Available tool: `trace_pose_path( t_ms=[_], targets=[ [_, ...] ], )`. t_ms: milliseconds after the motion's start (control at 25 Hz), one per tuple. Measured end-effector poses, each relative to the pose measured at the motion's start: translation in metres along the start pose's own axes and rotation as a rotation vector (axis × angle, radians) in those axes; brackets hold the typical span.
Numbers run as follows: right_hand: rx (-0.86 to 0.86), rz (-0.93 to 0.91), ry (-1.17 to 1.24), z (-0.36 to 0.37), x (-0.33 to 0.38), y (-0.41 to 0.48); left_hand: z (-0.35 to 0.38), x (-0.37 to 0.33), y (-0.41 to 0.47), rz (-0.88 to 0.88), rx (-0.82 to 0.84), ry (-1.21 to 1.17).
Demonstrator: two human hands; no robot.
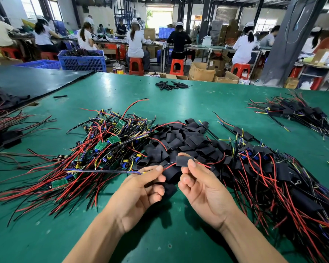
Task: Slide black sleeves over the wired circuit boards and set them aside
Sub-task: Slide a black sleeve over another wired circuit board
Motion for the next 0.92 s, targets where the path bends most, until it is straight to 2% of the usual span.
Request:
trace_pose_path(
  t_ms=[120, 240, 400, 560, 680, 760, 920],
  targets=[
    [-0.144, -0.007, 0.005, -0.017, 0.002, 0.002, 0.012, 0.001, -0.003, -0.056, 0.097, -0.114],
    [-0.189, -0.024, -0.098, -0.018, 0.004, 0.000, 0.020, 0.003, -0.005, -0.087, 0.167, -0.143],
    [-0.157, -0.052, -0.202, -0.007, 0.000, 0.000, 0.010, -0.004, 0.001, 0.092, 0.100, 0.038],
    [-0.158, -0.087, -0.277, -0.002, 0.000, 0.000, 0.008, -0.014, 0.001, 0.218, 0.075, 0.087],
    [-0.162, -0.094, -0.325, -0.001, -0.001, 0.000, 0.001, -0.020, 0.001, 0.274, -0.002, 0.132],
    [-0.161, -0.098, -0.335, 0.000, -0.003, 0.000, -0.001, -0.016, 0.002, 0.231, -0.013, 0.136],
    [-0.254, -0.134, -0.303, -0.012, 0.003, 0.000, 0.007, -0.006, 0.002, 0.100, 0.094, 0.080]
  ],
)
Point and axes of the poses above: each hand's wrist, its own y-axis towards the middle knuckle, its own z-axis out of the palm, x = y × z, the point moved 10 cm from there along y, towards the middle knuckle, and after that the axes turned 14 degrees about z, right-handed, at the moved point
